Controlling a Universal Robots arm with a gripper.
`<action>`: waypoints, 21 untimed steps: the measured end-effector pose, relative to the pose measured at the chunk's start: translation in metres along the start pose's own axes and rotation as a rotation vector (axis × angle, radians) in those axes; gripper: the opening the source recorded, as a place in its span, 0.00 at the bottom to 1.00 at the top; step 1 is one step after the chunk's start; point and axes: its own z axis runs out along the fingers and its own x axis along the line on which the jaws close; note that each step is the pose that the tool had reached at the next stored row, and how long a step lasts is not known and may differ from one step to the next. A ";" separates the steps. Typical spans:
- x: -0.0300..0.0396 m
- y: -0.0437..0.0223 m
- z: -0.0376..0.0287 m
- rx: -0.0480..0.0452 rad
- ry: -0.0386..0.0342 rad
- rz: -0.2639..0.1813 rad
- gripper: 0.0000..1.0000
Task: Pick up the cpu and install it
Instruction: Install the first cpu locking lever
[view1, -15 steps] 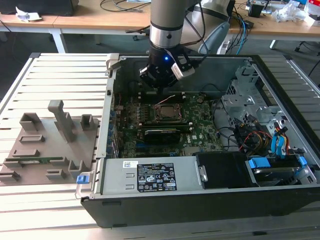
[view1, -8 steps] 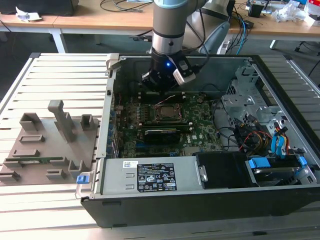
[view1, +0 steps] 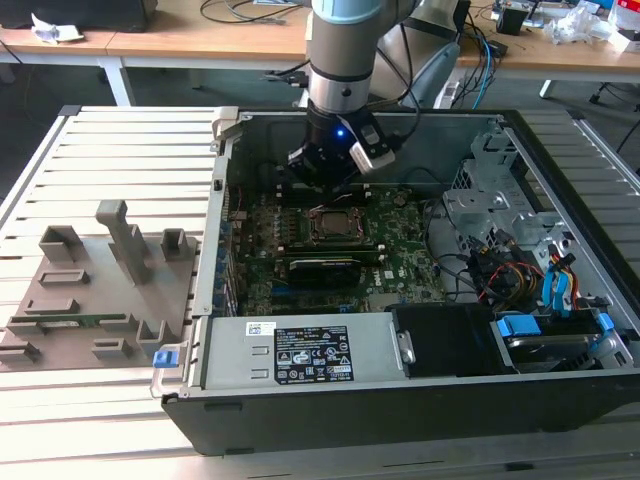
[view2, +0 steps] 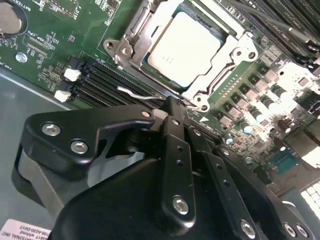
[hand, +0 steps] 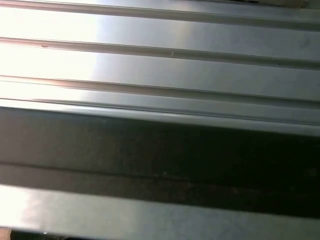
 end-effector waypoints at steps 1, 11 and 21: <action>-0.0009 -0.0001 0.0004 0.0002 0.0000 0.000 0.11; -0.0146 -0.0015 0.0126 0.0130 0.0021 -0.008 0.11; -0.0303 -0.0028 0.0142 0.0134 0.0027 -0.027 0.11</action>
